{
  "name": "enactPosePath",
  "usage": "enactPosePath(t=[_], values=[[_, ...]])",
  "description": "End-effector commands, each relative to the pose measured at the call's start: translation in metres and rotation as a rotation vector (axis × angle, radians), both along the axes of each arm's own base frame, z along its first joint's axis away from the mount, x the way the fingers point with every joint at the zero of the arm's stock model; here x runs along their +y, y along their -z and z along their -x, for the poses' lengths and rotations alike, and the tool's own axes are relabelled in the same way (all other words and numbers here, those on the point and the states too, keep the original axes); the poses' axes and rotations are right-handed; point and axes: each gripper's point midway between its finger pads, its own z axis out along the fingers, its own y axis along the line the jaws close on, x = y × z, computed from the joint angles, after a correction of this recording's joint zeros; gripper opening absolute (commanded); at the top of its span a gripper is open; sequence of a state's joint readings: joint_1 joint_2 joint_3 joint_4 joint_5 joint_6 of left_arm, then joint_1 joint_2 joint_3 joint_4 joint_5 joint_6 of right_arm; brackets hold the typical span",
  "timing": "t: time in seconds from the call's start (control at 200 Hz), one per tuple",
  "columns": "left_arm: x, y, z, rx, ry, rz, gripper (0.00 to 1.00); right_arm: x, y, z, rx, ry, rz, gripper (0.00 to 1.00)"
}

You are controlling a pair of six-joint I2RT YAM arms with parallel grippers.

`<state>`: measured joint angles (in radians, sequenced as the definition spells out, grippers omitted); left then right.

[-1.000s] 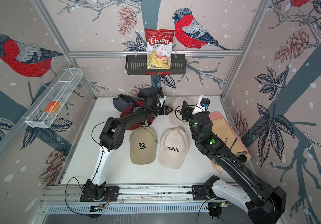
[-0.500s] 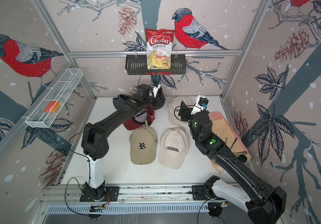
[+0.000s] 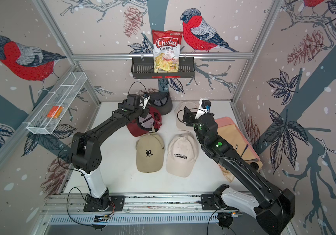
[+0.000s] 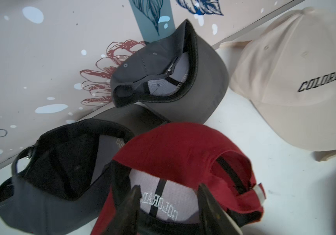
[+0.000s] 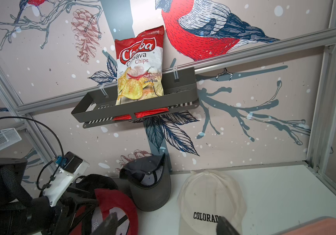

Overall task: Open the adjustable buckle of the baseball cap
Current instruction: Pick up the baseball cap from the center of the board.

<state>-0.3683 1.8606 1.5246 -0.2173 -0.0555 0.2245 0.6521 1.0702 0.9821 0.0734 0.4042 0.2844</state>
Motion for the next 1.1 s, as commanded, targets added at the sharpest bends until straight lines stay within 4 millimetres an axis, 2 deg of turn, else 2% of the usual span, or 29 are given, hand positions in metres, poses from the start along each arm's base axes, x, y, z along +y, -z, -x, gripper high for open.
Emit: enactPosePath(t=[0.0, 0.095, 0.275, 0.355, 0.6, 0.77, 0.861, 1.091], values=[[0.014, 0.002, -0.01, -0.056, -0.005, -0.117, 0.48, 0.004, -0.003, -0.002, -0.003, -0.016, 0.017, 0.81], [0.024, 0.01, -0.015, -0.06, -0.004, -0.174, 0.49, 0.005, -0.001, -0.003, 0.0, -0.015, 0.029, 0.81], [0.028, 0.028, -0.023, -0.059, 0.029, -0.233, 0.55, 0.006, 0.007, -0.009, 0.015, -0.008, 0.048, 0.82], [0.028, 0.03, -0.029, -0.073, 0.018, -0.231, 0.57, 0.006, 0.009, -0.012, 0.019, -0.007, 0.057, 0.82], [0.007, 0.026, -0.036, -0.168, 0.108, -0.214, 0.61, 0.006, 0.021, -0.023, 0.043, -0.01, 0.068, 0.83], [-0.013, 0.033, -0.032, -0.175, 0.222, -0.194, 0.6, 0.008, 0.031, -0.03, 0.061, -0.022, 0.062, 0.83], [-0.017, 0.035, -0.034, -0.18, 0.242, -0.194, 0.54, 0.01, 0.033, -0.032, 0.064, -0.028, 0.057, 0.83], [-0.026, 0.031, -0.032, -0.19, 0.273, -0.163, 0.14, 0.009, 0.034, -0.029, 0.063, -0.035, 0.051, 0.83]])
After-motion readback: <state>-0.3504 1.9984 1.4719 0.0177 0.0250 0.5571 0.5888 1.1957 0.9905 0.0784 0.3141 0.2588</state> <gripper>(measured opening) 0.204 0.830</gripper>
